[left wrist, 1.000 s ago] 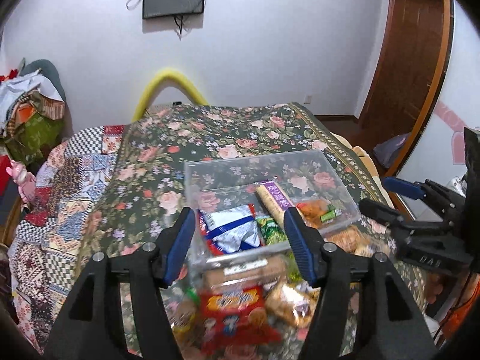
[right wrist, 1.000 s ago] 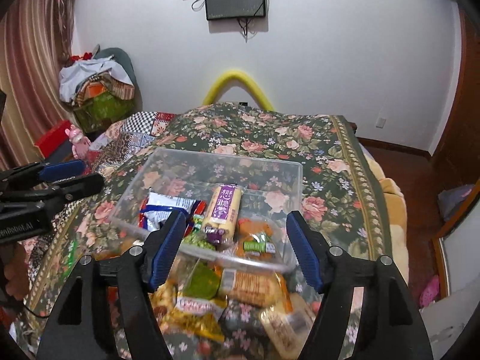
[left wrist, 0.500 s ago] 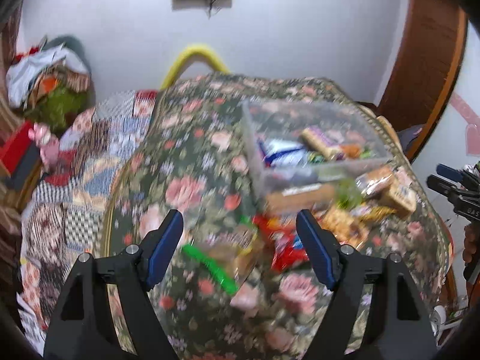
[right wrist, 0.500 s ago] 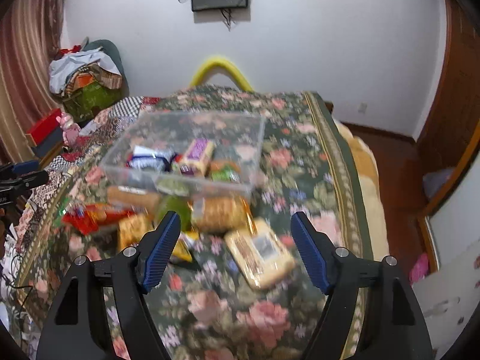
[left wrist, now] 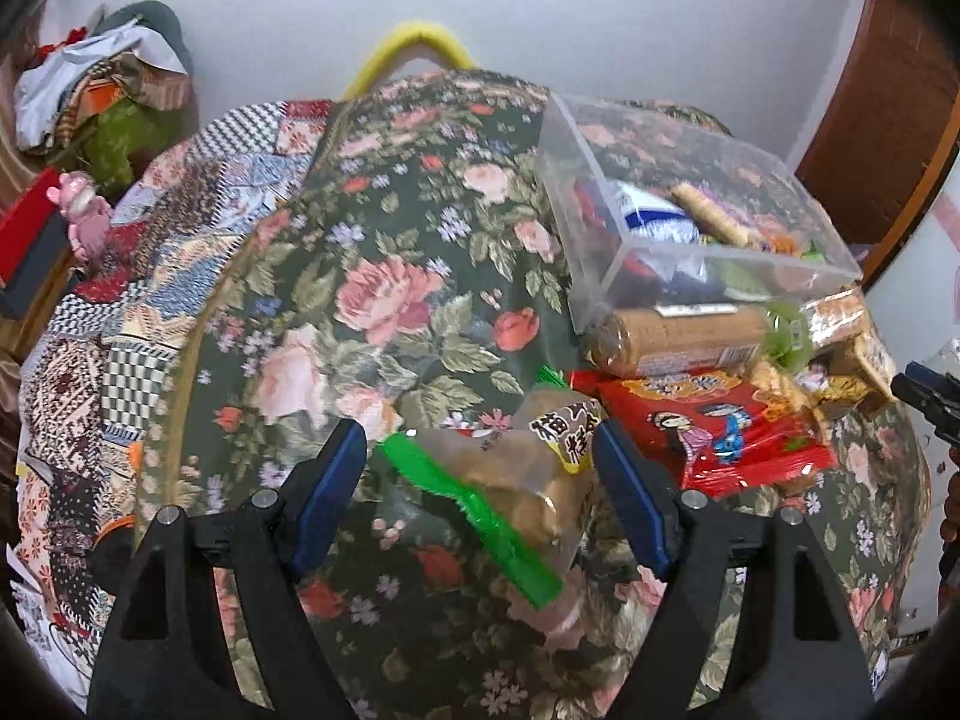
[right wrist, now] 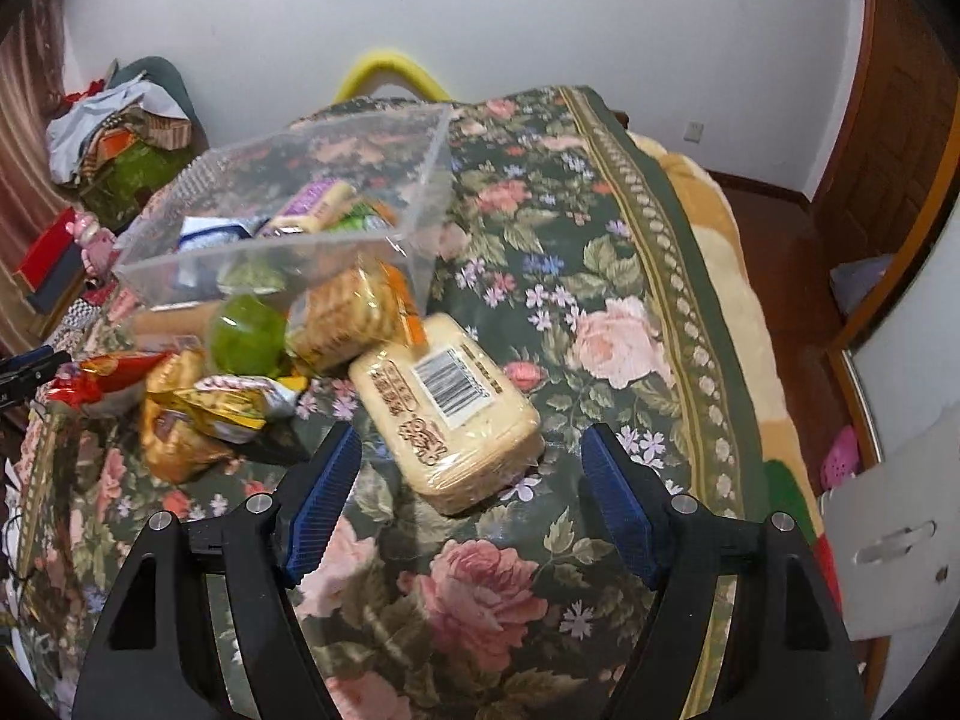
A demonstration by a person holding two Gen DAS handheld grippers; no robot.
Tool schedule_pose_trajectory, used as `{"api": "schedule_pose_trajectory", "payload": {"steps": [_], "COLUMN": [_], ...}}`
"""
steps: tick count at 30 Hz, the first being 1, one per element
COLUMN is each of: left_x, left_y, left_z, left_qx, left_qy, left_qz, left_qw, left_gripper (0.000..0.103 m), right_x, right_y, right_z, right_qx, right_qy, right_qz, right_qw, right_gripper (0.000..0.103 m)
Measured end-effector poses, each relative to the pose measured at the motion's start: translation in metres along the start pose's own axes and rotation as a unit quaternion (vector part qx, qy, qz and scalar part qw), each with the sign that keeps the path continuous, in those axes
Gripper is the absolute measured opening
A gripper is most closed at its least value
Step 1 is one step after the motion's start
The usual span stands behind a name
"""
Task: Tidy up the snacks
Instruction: 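Grasp the cat-print bread bag with the left gripper while the right gripper grasps the square biscuit pack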
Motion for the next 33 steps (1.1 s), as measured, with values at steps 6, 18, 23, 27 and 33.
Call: {"api": "schedule_pose_trajectory", "payload": {"steps": [6,18,23,27,33], "left_x": [0.000,0.000,0.002,0.007,0.017], "left_y": [-0.004,-0.003,0.005,0.002,0.000], "left_z": [0.014,0.037,0.038,0.037,0.024], "left_qx": [-0.006,0.019,0.034,0.032,0.037], "left_qy": [-0.001,0.020,0.015,0.014,0.001], "left_qz": [0.018,0.006,-0.021,-0.016,-0.031], "left_qw": [0.9998,0.9996,0.9991,0.9992,0.9988], "left_gripper": [0.082,0.087,0.088,0.088,0.076], "right_x": [-0.002,-0.010,-0.010,-0.007,0.004], "right_y": [0.008,0.023,0.025,0.023,0.021], "right_z": [0.020,0.043,0.042,0.040,0.029], "right_qx": [-0.007,-0.010,-0.014,-0.018,-0.024], "right_qy": [0.017,0.021,0.015,0.010,0.007], "right_qz": [-0.011,-0.028,-0.030,-0.026,-0.029], "right_qw": [1.000,0.999,0.999,0.999,0.999], "right_gripper": [0.076,0.081,0.076,0.066,0.055]}}
Point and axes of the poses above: each gripper's, at about its wrist camera, not at the fingertips, and z roughly the way its jaws point, y to its left, x to its underside, the point moved 4 cm from there along z, roughly the way its jaws point, and after that the axes turned 14 degrees about x, right-handed, at the moved point
